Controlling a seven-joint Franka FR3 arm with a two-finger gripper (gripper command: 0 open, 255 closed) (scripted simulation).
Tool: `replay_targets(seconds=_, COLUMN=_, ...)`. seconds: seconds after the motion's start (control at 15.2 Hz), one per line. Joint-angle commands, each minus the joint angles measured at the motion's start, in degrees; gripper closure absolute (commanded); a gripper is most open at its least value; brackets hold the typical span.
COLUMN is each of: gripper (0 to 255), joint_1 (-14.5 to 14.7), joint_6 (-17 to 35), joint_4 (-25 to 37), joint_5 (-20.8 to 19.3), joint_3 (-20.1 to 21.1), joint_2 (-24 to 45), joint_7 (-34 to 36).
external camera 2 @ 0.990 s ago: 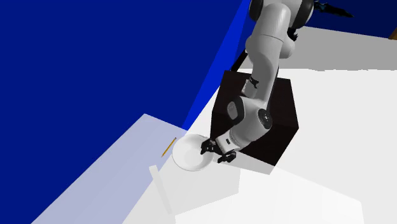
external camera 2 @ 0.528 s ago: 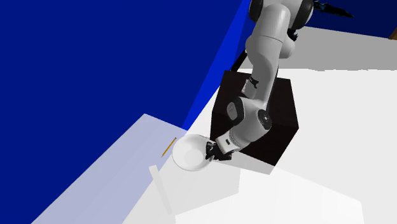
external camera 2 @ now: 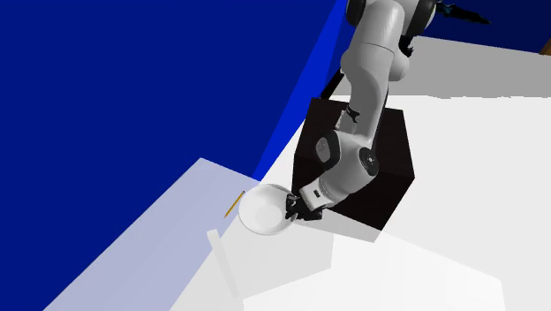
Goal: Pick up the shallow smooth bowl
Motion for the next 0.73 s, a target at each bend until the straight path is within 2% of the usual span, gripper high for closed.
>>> replay_targets(seconds=0.0, gripper=255, joint_1=-0.15, joint_6=-0.81, joint_4=-0.36, joint_5=0.68, joint_3=0.3, joint_2=-1.33, joint_7=-0.96)
replay_targets(seconds=0.66, gripper=255, joint_1=-0.83, joint_6=-5.14, joint_4=-1.38, joint_5=4.35, joint_3=1.71, joint_2=-7.63, joint_7=-6.03)
